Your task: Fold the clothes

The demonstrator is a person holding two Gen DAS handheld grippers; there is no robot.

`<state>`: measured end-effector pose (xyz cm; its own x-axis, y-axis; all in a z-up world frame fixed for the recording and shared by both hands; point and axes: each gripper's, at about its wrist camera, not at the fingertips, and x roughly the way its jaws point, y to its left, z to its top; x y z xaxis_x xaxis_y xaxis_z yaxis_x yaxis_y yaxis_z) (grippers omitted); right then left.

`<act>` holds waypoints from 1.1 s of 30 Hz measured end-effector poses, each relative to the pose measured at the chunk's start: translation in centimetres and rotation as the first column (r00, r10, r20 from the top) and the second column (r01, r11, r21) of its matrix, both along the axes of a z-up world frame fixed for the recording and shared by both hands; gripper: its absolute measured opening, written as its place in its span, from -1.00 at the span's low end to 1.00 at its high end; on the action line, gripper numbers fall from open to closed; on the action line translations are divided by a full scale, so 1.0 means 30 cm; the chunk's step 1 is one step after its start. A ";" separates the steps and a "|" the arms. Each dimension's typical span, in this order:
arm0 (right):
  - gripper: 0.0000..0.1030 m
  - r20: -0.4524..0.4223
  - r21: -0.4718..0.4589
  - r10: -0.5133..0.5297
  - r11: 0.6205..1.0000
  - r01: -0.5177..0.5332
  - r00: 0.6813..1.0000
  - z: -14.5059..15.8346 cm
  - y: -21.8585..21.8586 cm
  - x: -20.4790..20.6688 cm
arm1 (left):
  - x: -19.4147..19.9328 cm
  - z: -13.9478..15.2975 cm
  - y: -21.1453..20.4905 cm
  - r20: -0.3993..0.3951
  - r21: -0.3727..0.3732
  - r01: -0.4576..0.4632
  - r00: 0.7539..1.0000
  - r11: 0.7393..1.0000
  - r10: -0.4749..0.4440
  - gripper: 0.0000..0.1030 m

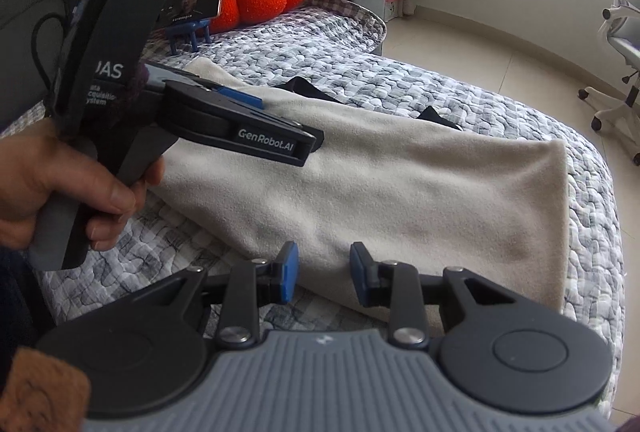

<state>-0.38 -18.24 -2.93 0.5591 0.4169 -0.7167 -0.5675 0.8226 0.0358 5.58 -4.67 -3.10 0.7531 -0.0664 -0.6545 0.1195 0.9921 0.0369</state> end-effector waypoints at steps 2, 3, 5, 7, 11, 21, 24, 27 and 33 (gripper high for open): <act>-0.36 -0.001 0.002 0.002 1.000 -0.002 1.000 -0.004 -0.003 0.001 | 0.011 -0.001 -0.011 0.000 0.023 -0.006 1.000 1.000 0.006 0.40; -0.36 -0.002 0.003 0.003 1.000 -0.003 1.000 -0.006 -0.005 0.002 | 0.017 -0.001 -0.015 -0.002 0.026 -0.010 1.000 1.000 0.010 0.40; -0.36 -0.004 0.008 0.002 1.000 -0.002 1.000 -0.007 -0.007 0.006 | 0.032 0.001 -0.018 -0.007 0.028 -0.020 1.000 0.999 0.020 0.44; -0.36 -0.005 0.016 0.001 1.000 -0.001 1.000 -0.007 -0.008 0.011 | 0.049 0.004 -0.020 -0.013 0.028 -0.025 1.000 0.999 0.025 0.47; -0.36 -0.009 0.020 0.000 1.000 0.001 1.000 -0.013 -0.005 0.021 | 0.088 0.009 -0.016 -0.024 0.018 -0.041 0.999 0.999 0.041 0.48; -0.33 0.002 0.029 0.003 1.000 -0.003 1.000 -0.006 -0.006 0.024 | 0.133 -0.011 -0.003 -0.044 0.005 -0.047 0.998 0.999 0.047 0.49; -0.33 0.012 0.046 -0.004 0.999 0.004 1.000 0.007 -0.013 0.027 | 0.127 -0.006 0.003 -0.040 -0.005 -0.046 0.998 0.999 0.045 0.49; -0.33 0.015 0.045 -0.018 0.999 0.017 1.000 0.008 -0.015 0.032 | 0.110 0.016 0.019 -0.032 -0.033 -0.052 0.998 0.998 0.051 0.46; -0.33 0.016 0.027 -0.008 1.000 0.008 1.000 0.004 0.006 0.036 | 0.070 0.015 0.040 -0.038 -0.025 -0.045 0.998 0.999 0.044 0.46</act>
<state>0.70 -18.07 -2.82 0.5740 0.4313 -0.6961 -0.5616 0.8260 0.0486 7.67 -3.47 -2.64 0.7308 -0.0507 -0.6807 0.0763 0.9971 0.0077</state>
